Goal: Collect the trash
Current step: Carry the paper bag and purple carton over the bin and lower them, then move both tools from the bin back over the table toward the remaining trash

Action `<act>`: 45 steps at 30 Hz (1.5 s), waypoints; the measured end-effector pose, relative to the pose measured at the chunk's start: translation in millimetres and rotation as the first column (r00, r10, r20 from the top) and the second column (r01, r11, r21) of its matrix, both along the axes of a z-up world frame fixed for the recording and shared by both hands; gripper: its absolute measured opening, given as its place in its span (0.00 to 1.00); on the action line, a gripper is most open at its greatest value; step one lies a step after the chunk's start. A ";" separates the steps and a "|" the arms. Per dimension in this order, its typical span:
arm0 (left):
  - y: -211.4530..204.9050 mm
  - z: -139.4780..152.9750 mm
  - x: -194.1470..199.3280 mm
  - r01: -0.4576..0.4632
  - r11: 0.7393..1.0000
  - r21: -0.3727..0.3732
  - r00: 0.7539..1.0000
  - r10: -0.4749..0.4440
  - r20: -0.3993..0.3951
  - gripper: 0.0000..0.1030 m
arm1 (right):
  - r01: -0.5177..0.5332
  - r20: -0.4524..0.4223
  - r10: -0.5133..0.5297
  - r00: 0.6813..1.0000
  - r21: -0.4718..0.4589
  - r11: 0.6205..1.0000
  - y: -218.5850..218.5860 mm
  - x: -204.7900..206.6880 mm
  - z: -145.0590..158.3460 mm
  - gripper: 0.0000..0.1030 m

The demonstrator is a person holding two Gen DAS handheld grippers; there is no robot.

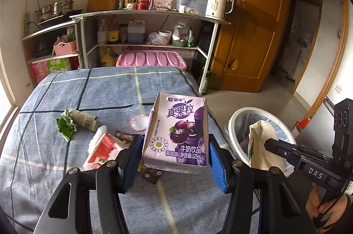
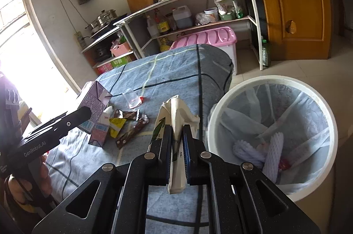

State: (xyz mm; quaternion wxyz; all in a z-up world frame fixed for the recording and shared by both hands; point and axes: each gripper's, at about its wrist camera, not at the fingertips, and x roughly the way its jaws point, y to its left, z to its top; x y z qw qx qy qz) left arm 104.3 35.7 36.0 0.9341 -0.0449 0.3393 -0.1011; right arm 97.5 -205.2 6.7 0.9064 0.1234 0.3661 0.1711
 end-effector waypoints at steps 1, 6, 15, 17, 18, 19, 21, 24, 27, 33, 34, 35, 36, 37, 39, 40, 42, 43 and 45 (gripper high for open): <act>-6.3 -0.3 2.3 0.010 1.000 -0.003 1.000 -0.010 -0.001 0.55 | 0.013 0.000 -0.013 1.000 -0.002 1.000 -6.8 0.0 0.1 0.10; -43.1 -4.3 9.3 0.077 0.997 -0.003 0.997 -0.077 -0.007 0.55 | 0.068 -0.007 -0.068 0.998 -0.016 0.998 -36.5 0.1 -2.3 0.10; -109.8 -13.4 19.0 0.202 0.979 -0.013 0.979 -0.202 -0.023 0.55 | 0.166 -0.027 -0.167 0.986 -0.040 0.985 -87.5 3.8 -8.5 0.10; -124.5 -16.8 20.2 0.225 0.974 -0.014 0.974 -0.225 -0.031 0.55 | 0.181 -0.038 -0.184 0.982 -0.054 0.982 -97.7 6.0 -11.7 0.10; -130.6 -17.9 20.6 0.237 0.971 -0.014 0.971 -0.237 -0.033 0.55 | 0.188 -0.044 -0.191 0.981 -0.059 0.980 -102.1 7.3 -13.4 0.10; -137.1 -19.7 21.1 0.249 0.968 -0.013 0.968 -0.249 -0.035 0.55 | 0.194 -0.052 -0.197 0.979 -0.063 0.979 -106.1 8.3 -15.4 0.10; -148.1 -23.5 22.9 0.265 0.964 -0.015 0.963 -0.266 -0.047 0.55 | 0.206 -0.060 -0.210 0.976 -0.073 0.976 -112.8 10.1 -18.9 0.10; -159.3 -30.6 25.3 0.283 0.959 -0.023 0.957 -0.284 -0.065 0.55 | 0.214 -0.073 -0.221 0.973 -0.087 0.973 -119.2 14.8 -24.0 0.10; -167.3 -34.9 28.6 0.295 0.955 -0.033 0.952 -0.296 -0.075 0.55 | 0.220 -0.078 -0.231 0.970 -0.121 0.968 -122.9 19.9 -29.0 0.10; -169.1 -43.0 34.9 0.307 0.950 -0.050 0.945 -0.311 -0.102 0.55 | 0.221 -0.121 -0.239 0.964 -0.139 0.965 -125.3 24.1 -41.8 0.11; -168.7 -43.5 34.7 0.307 0.950 -0.054 0.945 -0.311 -0.102 0.55 | 0.221 -0.121 -0.238 0.964 -0.139 0.965 -124.4 23.9 -42.5 0.12; -168.5 -44.1 34.8 0.305 0.951 -0.055 0.945 -0.309 -0.104 0.55 | 0.220 -0.121 -0.237 0.964 -0.136 0.966 -123.8 23.6 -42.6 0.14; -167.5 -44.5 34.8 0.302 0.952 -0.054 0.946 -0.306 -0.104 0.55 | 0.221 -0.122 -0.237 0.964 -0.133 0.966 -122.8 23.8 -42.5 0.21; -166.8 -44.3 34.8 0.297 0.954 -0.052 0.948 -0.301 -0.103 0.55 | 0.224 -0.121 -0.240 0.963 -0.132 0.966 -122.3 23.4 -42.3 0.31; -164.0 -43.9 34.9 0.289 0.956 -0.054 0.950 -0.293 -0.105 0.56 | 0.226 -0.112 -0.241 0.964 -0.130 0.965 -120.4 21.8 -40.6 0.38; -161.4 -44.1 35.8 0.285 0.957 -0.057 0.951 -0.290 -0.105 0.56 | 0.225 -0.110 -0.239 0.965 -0.129 0.966 -118.8 21.6 -39.3 0.38; -156.9 -43.5 35.0 0.277 0.959 -0.059 0.954 -0.282 -0.103 0.56 | 0.222 -0.107 -0.236 0.966 -0.131 0.966 -115.7 21.3 -37.1 0.38; -154.1 -43.0 34.4 0.272 0.960 -0.060 0.956 -0.277 -0.100 0.56 | 0.220 -0.106 -0.235 0.966 -0.132 0.967 -113.5 21.8 -36.4 0.38; -147.2 -41.1 32.4 0.261 0.963 -0.061 0.959 -0.266 -0.096 0.56 | 0.215 -0.102 -0.228 0.968 -0.123 0.969 -109.6 20.3 -33.9 0.38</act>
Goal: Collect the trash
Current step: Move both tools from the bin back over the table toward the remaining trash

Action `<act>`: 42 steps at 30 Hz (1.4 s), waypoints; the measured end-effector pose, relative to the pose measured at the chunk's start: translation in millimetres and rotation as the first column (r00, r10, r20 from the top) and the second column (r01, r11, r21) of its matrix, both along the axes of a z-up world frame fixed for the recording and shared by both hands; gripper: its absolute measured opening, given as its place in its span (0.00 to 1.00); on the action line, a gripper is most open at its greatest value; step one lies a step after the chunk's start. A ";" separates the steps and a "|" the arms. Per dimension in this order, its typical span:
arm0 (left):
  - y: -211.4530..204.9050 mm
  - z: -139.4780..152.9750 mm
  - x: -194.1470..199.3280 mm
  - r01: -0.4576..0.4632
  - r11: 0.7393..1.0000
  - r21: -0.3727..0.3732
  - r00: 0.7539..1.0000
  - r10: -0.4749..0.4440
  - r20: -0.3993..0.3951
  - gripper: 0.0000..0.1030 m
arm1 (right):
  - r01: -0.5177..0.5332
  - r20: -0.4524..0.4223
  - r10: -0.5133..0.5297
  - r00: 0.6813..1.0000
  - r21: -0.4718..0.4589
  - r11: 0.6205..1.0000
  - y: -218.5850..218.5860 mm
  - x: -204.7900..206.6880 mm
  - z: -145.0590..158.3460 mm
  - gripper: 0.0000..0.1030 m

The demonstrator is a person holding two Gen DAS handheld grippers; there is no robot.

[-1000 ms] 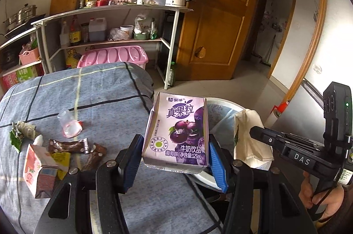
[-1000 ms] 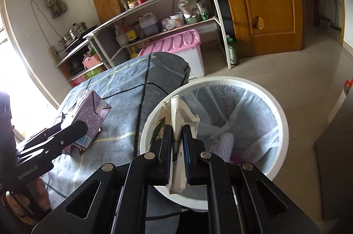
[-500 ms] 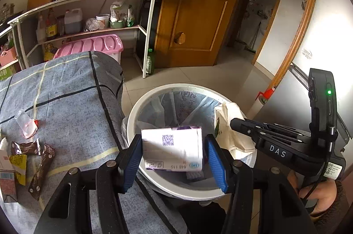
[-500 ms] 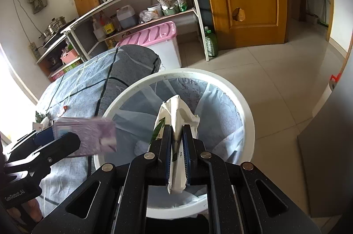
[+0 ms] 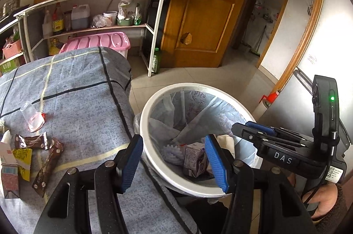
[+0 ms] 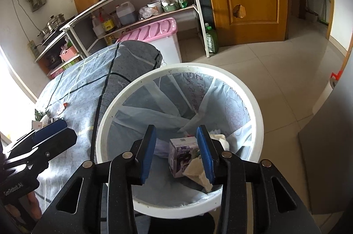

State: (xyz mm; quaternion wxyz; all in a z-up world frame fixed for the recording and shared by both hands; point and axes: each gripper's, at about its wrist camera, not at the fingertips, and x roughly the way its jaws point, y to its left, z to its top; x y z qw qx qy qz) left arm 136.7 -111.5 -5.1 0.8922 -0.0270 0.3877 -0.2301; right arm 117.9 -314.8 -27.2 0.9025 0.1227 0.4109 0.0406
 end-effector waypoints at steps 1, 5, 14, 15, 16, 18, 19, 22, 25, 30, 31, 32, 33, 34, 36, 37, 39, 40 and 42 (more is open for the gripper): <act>3.2 1.2 -0.8 -0.004 1.000 -0.001 1.000 0.004 0.003 0.56 | -0.002 0.003 0.002 1.000 0.004 1.000 1.9 -0.7 1.2 0.38; 20.5 3.8 -5.4 -0.037 0.999 -0.004 0.999 0.037 0.009 0.58 | -0.027 0.019 0.027 0.999 0.021 0.999 15.0 -2.8 5.2 0.38; 75.7 6.0 -14.3 -0.138 0.990 -0.001 0.990 0.138 0.030 0.59 | -0.114 0.037 0.112 0.993 0.041 0.993 56.8 -5.9 9.6 0.38; 82.3 6.4 -14.8 -0.153 0.988 0.003 0.988 0.153 0.032 0.60 | -0.122 0.037 0.121 0.992 0.041 0.992 60.7 -5.8 9.8 0.38; 89.4 6.5 -15.5 -0.168 0.986 0.005 0.985 0.168 0.034 0.59 | -0.131 0.040 0.129 0.991 0.041 0.991 65.5 -5.5 9.8 0.38; 102.6 6.2 -16.1 -0.191 0.982 0.003 0.981 0.191 0.033 0.60 | -0.142 0.040 0.140 0.989 0.048 0.989 73.4 -4.6 10.0 0.38; 109.3 6.0 -17.2 -0.205 0.979 0.005 0.978 0.205 0.034 0.60 | -0.149 0.039 0.147 0.988 0.053 0.987 77.7 -4.3 9.5 0.38; 127.2 6.0 -21.6 -0.241 0.970 0.007 0.969 0.241 0.046 0.60 | -0.178 0.039 0.176 0.984 0.063 0.982 91.0 -3.0 8.7 0.38; 144.3 5.7 -25.5 -0.270 0.963 0.012 0.962 0.269 0.052 0.60 | -0.208 0.038 0.206 0.978 0.068 0.976 106.9 -0.9 7.3 0.38; 171.6 3.9 -34.1 -0.321 0.945 0.055 0.946 0.317 0.066 0.60 | -0.252 0.027 0.251 0.968 0.086 0.964 132.1 4.2 1.0 0.38; 175.8 3.8 -36.0 -0.335 0.939 0.074 0.941 0.330 0.076 0.60 | -0.260 0.024 0.259 0.966 0.089 0.961 137.9 5.2 -0.7 0.38; 179.4 3.9 -38.8 -0.346 0.933 0.096 0.937 0.337 0.092 0.60 | -0.267 0.021 0.266 0.964 0.092 0.959 142.9 5.9 -2.0 0.38; 182.9 3.8 -40.8 -0.351 0.929 0.113 0.934 0.340 0.106 0.61 | -0.276 0.018 0.276 0.961 0.095 0.956 148.9 7.3 -3.5 0.38; 187.7 3.6 -42.0 -0.355 0.927 0.122 0.933 0.342 0.110 0.61 | -0.283 0.014 0.283 0.959 0.093 0.954 154.3 8.1 -4.8 0.38; 198.5 1.5 -43.1 -0.353 0.928 0.116 0.934 0.342 0.103 0.63 | -0.298 0.008 0.298 0.955 0.084 0.951 165.0 10.8 -6.7 0.39; 203.4 -0.2 -43.2 -0.355 0.927 0.116 0.933 0.346 0.097 0.63 | -0.306 0.005 0.307 0.952 0.081 0.948 170.6 11.8 -7.8 0.39; 212.2 -4.4 -42.4 -0.364 0.924 0.119 0.931 0.355 0.086 0.63 | -0.318 0.000 0.319 0.948 0.076 0.945 180.6 14.0 -9.7 0.39; 215.9 -6.7 -41.4 -0.364 0.924 0.119 0.931 0.357 0.078 0.63 | -0.323 -0.004 0.324 0.946 0.073 0.944 185.8 15.1 -10.8 0.39; 220.9 -11.1 -38.3 -0.362 0.924 0.121 0.932 0.357 0.064 0.63 | -0.330 -0.012 0.332 0.943 0.069 0.941 193.7 17.1 -12.8 0.39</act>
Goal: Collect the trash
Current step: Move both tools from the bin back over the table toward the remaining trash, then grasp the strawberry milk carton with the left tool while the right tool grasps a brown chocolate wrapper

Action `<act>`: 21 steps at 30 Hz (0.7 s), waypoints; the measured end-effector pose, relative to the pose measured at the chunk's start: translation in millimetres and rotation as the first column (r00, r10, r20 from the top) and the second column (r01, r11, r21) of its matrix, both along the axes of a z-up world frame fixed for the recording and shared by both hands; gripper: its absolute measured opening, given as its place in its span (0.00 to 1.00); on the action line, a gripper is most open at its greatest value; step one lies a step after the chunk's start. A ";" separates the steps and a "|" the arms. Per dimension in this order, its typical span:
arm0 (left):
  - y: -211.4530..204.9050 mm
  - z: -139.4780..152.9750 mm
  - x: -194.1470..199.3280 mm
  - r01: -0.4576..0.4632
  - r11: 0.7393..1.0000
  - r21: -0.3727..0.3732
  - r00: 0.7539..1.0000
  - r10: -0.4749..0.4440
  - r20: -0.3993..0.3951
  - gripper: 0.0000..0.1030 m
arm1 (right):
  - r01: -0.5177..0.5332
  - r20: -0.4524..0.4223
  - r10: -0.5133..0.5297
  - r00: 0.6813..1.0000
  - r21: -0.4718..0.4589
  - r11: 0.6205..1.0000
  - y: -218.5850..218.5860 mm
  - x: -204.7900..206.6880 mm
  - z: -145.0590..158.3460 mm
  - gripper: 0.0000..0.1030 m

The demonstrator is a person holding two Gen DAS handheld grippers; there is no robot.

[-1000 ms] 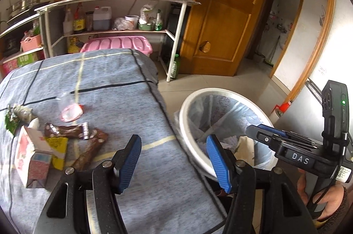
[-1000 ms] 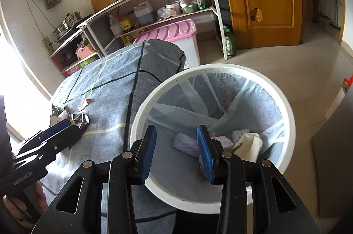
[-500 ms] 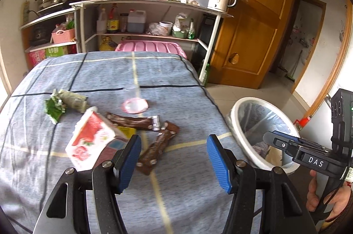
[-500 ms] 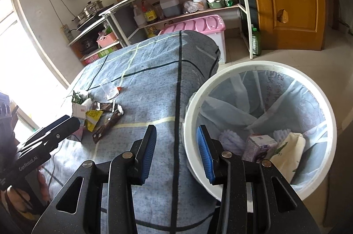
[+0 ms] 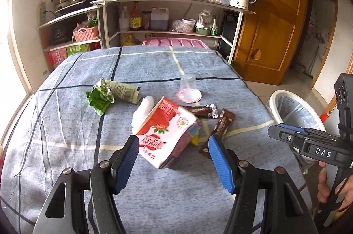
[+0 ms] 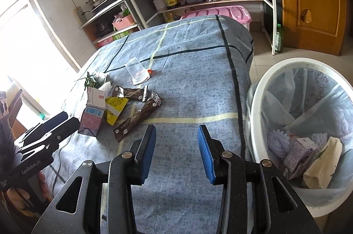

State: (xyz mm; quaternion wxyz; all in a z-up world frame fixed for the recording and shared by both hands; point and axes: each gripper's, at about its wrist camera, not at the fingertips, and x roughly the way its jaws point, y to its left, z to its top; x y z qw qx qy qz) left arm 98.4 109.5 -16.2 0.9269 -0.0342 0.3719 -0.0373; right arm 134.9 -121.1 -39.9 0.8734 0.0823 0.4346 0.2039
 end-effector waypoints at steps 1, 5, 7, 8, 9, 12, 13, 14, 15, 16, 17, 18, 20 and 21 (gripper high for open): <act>2.9 -3.1 2.6 0.007 1.000 0.002 1.000 -0.007 -0.011 0.63 | -0.006 -0.003 0.006 1.000 -0.002 1.000 4.4 0.6 -0.5 0.39; 7.4 -9.7 9.4 0.004 0.998 0.062 1.000 -0.003 -0.021 0.64 | -0.025 -0.008 0.025 1.000 -0.012 1.000 17.6 3.2 -2.1 0.39; 10.9 -12.0 14.3 0.039 0.998 0.044 0.999 -0.038 -0.034 0.64 | -0.029 -0.014 0.029 0.999 -0.013 0.999 22.5 4.8 -3.7 0.39; 13.1 -14.1 17.7 0.046 0.998 0.039 0.998 -0.045 -0.042 0.64 | -0.030 -0.019 0.030 0.999 -0.016 0.999 25.1 5.8 -4.4 0.39; 14.1 -16.5 21.2 0.047 0.998 0.048 0.997 -0.044 -0.056 0.64 | -0.034 -0.021 0.033 0.999 -0.017 0.999 27.7 7.0 -4.6 0.39; 12.8 -22.8 26.9 0.075 0.995 0.069 0.994 -0.069 -0.084 0.64 | -0.043 -0.017 0.042 0.999 -0.029 0.999 35.1 7.4 -4.4 0.39; 12.5 -23.7 27.4 0.088 0.994 0.059 0.993 -0.083 -0.088 0.64 | -0.044 -0.017 0.043 0.999 -0.032 0.999 37.0 8.2 -4.2 0.39; 12.4 -24.3 27.7 0.101 0.994 0.047 0.992 -0.096 -0.087 0.64 | -0.043 -0.020 0.043 0.999 -0.033 0.999 38.6 9.5 -4.4 0.39; 12.2 -25.3 29.7 0.104 0.994 0.040 0.991 -0.100 -0.088 0.64 | -0.042 -0.023 0.041 0.999 -0.033 0.999 39.4 10.5 -4.8 0.39; 11.3 -26.2 30.7 0.104 0.994 0.041 0.991 -0.100 -0.092 0.64 | -0.041 -0.024 0.040 0.999 -0.034 0.999 40.7 11.7 -4.9 0.39; 10.5 -27.3 31.9 0.107 0.993 0.047 0.990 -0.102 -0.094 0.64 | -0.040 -0.025 0.039 0.999 -0.036 0.999 42.4 12.8 -4.6 0.39; 10.1 -28.3 33.1 0.109 0.993 0.048 0.990 -0.104 -0.097 0.64 | -0.041 -0.026 0.040 0.999 -0.038 0.998 44.4 14.0 -4.7 0.39; 10.3 -31.1 37.0 0.115 0.993 0.029 0.987 -0.111 -0.115 0.64 | -0.042 -0.027 0.041 0.999 -0.042 0.998 47.5 15.3 -5.0 0.39; 10.7 -32.4 38.6 0.118 0.993 0.019 0.986 -0.115 -0.120 0.64 | -0.044 -0.028 0.043 0.999 -0.045 0.998 49.5 15.7 -5.4 0.39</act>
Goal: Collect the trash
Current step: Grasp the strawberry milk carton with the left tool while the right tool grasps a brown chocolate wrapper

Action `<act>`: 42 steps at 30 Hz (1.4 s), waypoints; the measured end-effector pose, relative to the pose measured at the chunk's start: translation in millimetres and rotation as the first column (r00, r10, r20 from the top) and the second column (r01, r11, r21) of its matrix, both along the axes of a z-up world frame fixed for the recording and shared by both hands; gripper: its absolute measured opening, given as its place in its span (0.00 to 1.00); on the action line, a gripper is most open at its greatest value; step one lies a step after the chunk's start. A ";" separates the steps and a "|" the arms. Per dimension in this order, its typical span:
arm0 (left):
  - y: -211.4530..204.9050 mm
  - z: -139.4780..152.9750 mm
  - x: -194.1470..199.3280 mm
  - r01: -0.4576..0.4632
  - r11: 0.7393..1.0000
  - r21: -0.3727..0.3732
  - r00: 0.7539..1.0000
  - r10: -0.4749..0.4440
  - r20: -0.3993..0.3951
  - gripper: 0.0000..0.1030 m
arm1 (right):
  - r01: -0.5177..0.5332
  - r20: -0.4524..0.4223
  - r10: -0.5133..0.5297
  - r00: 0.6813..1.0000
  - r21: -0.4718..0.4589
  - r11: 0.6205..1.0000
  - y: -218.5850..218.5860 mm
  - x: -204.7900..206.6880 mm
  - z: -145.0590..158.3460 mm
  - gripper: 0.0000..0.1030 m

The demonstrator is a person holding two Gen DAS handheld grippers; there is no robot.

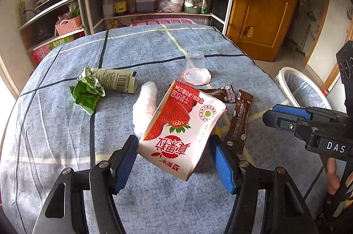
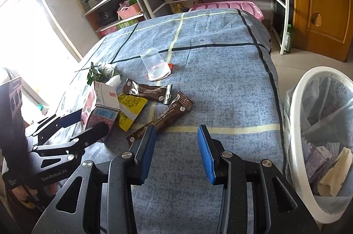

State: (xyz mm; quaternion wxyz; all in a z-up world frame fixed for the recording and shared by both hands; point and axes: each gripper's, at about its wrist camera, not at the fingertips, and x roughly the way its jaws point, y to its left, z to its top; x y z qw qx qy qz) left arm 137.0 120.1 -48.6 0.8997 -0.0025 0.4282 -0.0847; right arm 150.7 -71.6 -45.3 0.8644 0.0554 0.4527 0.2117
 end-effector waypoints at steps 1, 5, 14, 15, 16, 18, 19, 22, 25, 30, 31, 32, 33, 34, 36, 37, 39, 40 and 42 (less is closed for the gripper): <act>1.5 -1.9 2.3 0.000 1.000 -0.014 1.000 -0.001 -0.012 0.64 | -0.001 -0.003 0.001 1.000 -0.006 1.000 2.0 0.6 -0.7 0.39; 7.5 -4.3 4.0 -0.016 0.998 -0.056 1.000 0.015 -0.025 0.63 | -0.001 -0.008 0.001 1.000 -0.015 1.000 6.2 2.7 -3.1 0.39; 21.4 1.7 -4.0 -0.057 0.992 -0.112 0.998 0.057 -0.001 0.56 | 0.004 -0.021 -0.004 1.000 -0.016 1.000 12.6 5.3 -6.5 0.39; 23.7 2.6 -5.6 -0.068 0.991 -0.117 0.998 0.069 -0.001 0.56 | 0.007 -0.024 -0.007 1.000 -0.017 1.000 13.6 5.7 -7.1 0.39; 26.2 3.8 -8.5 -0.078 0.989 -0.127 0.997 0.079 0.005 0.56 | 0.008 -0.024 -0.008 1.000 -0.016 1.000 14.4 6.1 -8.0 0.39; 30.0 5.8 -13.3 -0.086 0.987 -0.136 0.996 0.089 0.014 0.56 | 0.010 -0.027 -0.011 1.000 -0.023 1.000 16.6 7.4 -9.7 0.39; 31.7 7.0 -15.9 -0.090 0.987 -0.136 0.995 0.093 0.016 0.56 | 0.012 -0.028 -0.013 1.000 -0.028 1.000 17.8 8.2 -10.5 0.39; 38.5 10.7 -23.7 -0.110 0.983 -0.148 0.993 0.115 0.028 0.56 | 0.014 -0.021 -0.015 1.000 -0.041 0.999 21.3 10.8 -10.5 0.39; 46.1 12.9 -28.7 -0.140 0.978 -0.153 0.989 0.146 0.032 0.56 | 0.021 -0.022 -0.023 0.999 -0.046 0.999 24.5 13.3 -11.0 0.39; 54.4 10.9 -31.2 -0.175 0.970 -0.167 0.984 0.180 0.017 0.56 | 0.042 -0.006 -0.042 0.999 -0.082 0.996 34.2 14.5 -12.0 0.39; 54.7 10.8 -32.0 -0.175 0.970 -0.170 0.983 0.181 0.017 0.56 | 0.046 -0.005 -0.047 0.999 -0.082 0.996 33.4 14.9 -11.9 0.39; 54.9 10.4 -33.3 -0.177 0.969 -0.170 0.983 0.183 0.017 0.56 | 0.051 -0.004 -0.051 0.999 -0.081 0.995 33.0 15.1 -12.2 0.39; 54.5 10.1 -33.7 -0.178 0.969 -0.170 0.983 0.183 0.017 0.56 | 0.054 -0.002 -0.055 0.999 -0.080 0.995 32.8 15.2 -12.4 0.39; 54.0 9.5 -33.8 -0.177 0.969 -0.170 0.983 0.183 0.015 0.56 | 0.057 0.001 -0.057 0.998 -0.080 0.995 32.8 15.1 -12.7 0.39; 52.6 8.7 -33.5 -0.178 0.969 -0.172 0.983 0.183 0.011 0.56 | 0.056 0.015 -0.055 0.998 -0.097 0.994 35.1 14.5 -13.1 0.39; 51.6 8.2 -34.1 -0.178 0.969 -0.173 0.983 0.182 0.009 0.56 | 0.056 0.021 -0.054 0.998 -0.104 0.993 36.2 13.9 -13.3 0.39; 49.5 8.7 -34.8 -0.176 0.968 -0.178 0.984 0.180 0.009 0.56 | 0.064 0.040 -0.059 0.997 -0.133 0.989 38.3 11.4 -13.7 0.35; 49.2 9.2 -35.1 -0.173 0.968 -0.180 0.984 0.178 0.010 0.56 | 0.067 0.047 -0.061 0.997 -0.146 0.987 38.7 10.2 -14.1 0.31; 46.9 10.6 -35.6 -0.167 0.970 -0.177 0.985 0.172 0.013 0.56 | 0.071 0.051 -0.064 0.997 -0.149 0.986 35.9 8.1 -13.8 0.25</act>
